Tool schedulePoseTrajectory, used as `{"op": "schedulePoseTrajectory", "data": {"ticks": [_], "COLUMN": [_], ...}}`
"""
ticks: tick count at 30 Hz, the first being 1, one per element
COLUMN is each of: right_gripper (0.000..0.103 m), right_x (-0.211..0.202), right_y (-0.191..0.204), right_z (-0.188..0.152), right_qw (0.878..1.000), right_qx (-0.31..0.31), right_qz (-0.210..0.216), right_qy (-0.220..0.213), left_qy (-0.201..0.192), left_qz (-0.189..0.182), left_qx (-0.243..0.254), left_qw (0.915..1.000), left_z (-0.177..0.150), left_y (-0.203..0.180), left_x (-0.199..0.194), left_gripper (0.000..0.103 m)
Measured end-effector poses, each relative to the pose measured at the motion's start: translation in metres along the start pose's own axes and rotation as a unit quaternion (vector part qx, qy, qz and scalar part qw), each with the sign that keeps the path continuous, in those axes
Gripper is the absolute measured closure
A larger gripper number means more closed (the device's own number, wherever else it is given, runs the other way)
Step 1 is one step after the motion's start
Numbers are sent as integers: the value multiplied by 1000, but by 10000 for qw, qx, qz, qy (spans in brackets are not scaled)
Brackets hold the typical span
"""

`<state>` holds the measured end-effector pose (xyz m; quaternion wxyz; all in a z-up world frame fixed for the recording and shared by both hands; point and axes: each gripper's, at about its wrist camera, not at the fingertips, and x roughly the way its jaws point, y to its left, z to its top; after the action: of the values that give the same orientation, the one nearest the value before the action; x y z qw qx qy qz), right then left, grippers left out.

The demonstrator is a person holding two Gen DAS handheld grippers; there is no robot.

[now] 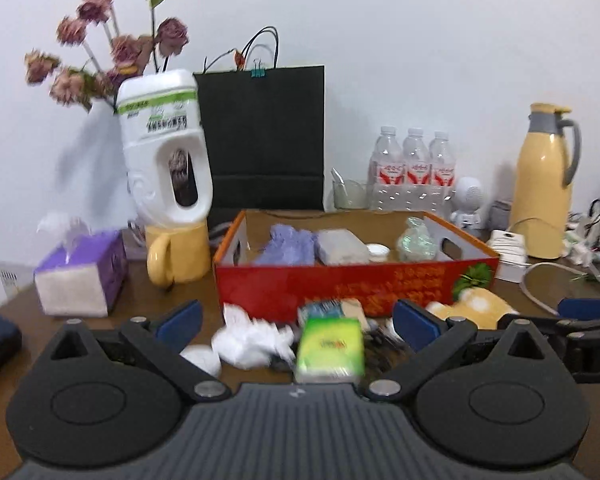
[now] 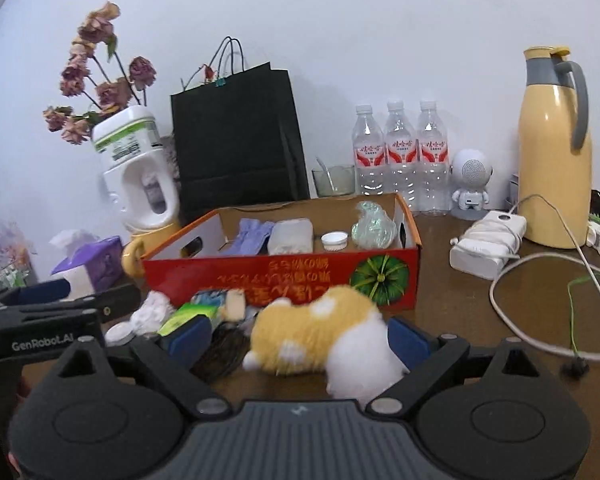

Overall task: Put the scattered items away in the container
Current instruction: 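Grasp the white round cap with the left tool while the right tool grasps the crumpled tissue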

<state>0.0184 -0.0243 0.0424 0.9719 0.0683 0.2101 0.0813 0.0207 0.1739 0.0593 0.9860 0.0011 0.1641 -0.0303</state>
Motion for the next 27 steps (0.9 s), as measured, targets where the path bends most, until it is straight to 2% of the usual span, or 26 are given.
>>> {"op": "schedulePoseTrajectory", "data": {"ticks": [2, 4, 8, 12, 17, 27], "right_gripper": [8, 8, 8, 8, 8, 13], "right_x": [-11, -23, -35, -47, -55, -46], "right_y": [0, 1, 12, 18, 22, 39], "right_z": [-7, -14, -27, -35, -40, -43], "right_qw": [9999, 9996, 9996, 9993, 9989, 9956], "right_qx": [72, 101, -99, -265, -349, -929], "right_qz": [137, 265, 205, 251, 286, -26], "right_qy": [17, 54, 147, 116, 143, 154], "left_qy": [41, 90, 163, 331, 394, 366], "left_qz": [-36, -95, 23, -123, -134, -174], "left_qx": [-144, -64, 144, -14, 136, 161], "left_qw": [9999, 9999, 9998, 9994, 9990, 9991], "left_z": [-5, -9, -17, -24, -30, -30], "left_y": [1, 1, -1, 1, -3, -3], "left_x": [-11, -17, -28, -39, -43, -39], "left_gripper": [0, 0, 0, 0, 0, 0]}}
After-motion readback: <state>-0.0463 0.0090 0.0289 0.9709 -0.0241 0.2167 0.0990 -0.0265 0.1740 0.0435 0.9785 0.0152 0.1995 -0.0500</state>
